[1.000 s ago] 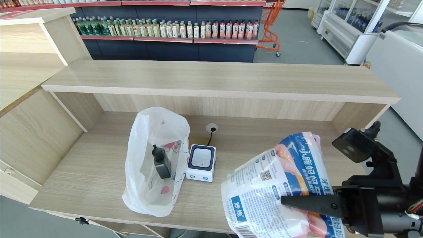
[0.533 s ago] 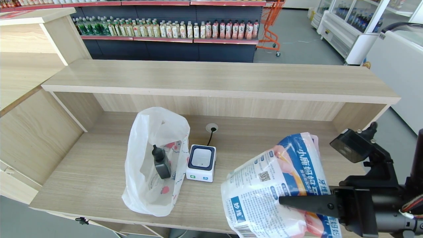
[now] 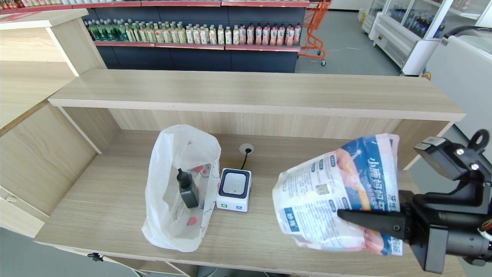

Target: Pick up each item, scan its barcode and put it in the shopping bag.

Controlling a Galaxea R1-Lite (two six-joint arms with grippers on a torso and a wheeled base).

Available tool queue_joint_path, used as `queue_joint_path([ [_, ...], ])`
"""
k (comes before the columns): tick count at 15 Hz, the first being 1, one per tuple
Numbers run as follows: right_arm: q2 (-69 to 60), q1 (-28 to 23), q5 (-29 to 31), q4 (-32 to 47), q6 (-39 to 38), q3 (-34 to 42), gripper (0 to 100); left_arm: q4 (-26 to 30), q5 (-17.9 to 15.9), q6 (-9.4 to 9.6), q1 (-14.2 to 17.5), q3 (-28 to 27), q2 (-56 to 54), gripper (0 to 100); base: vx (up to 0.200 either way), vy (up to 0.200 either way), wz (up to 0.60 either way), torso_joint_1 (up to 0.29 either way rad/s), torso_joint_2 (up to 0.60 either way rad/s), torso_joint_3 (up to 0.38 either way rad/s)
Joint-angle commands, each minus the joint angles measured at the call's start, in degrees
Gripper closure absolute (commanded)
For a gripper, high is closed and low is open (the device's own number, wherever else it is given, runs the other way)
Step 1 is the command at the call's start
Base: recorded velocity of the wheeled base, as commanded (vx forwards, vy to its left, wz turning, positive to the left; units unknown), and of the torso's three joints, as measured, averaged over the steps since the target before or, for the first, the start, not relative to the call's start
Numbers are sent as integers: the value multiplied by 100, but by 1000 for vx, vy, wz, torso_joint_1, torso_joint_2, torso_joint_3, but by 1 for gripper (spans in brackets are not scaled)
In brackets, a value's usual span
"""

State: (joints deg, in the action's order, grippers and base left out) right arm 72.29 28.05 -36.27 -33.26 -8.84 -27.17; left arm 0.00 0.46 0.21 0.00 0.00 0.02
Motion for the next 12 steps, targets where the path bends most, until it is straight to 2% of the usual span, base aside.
queue_joint_path([
  [1, -338, -731, 357, 3, 1077, 1, 100, 0, 6, -3, 0, 0, -2, 0, 0, 0, 0, 0, 0, 0],
  [4, -444, -1170, 384, 12, 2448, 476, 100, 0, -2, -3, 0, 0, 6, 0, 0, 0, 0, 0, 0, 0],
  [7, -470, -1232, 384, -5, 3011, 819, 100, 0, 6, 6, 0, 0, -2, 0, 0, 0, 0, 0, 0, 0],
  [12, -321, -1232, 384, -5, 3617, 731, 100, 0, -2, 23, 0, 0, -2, 0, 0, 0, 0, 0, 0, 0],
])
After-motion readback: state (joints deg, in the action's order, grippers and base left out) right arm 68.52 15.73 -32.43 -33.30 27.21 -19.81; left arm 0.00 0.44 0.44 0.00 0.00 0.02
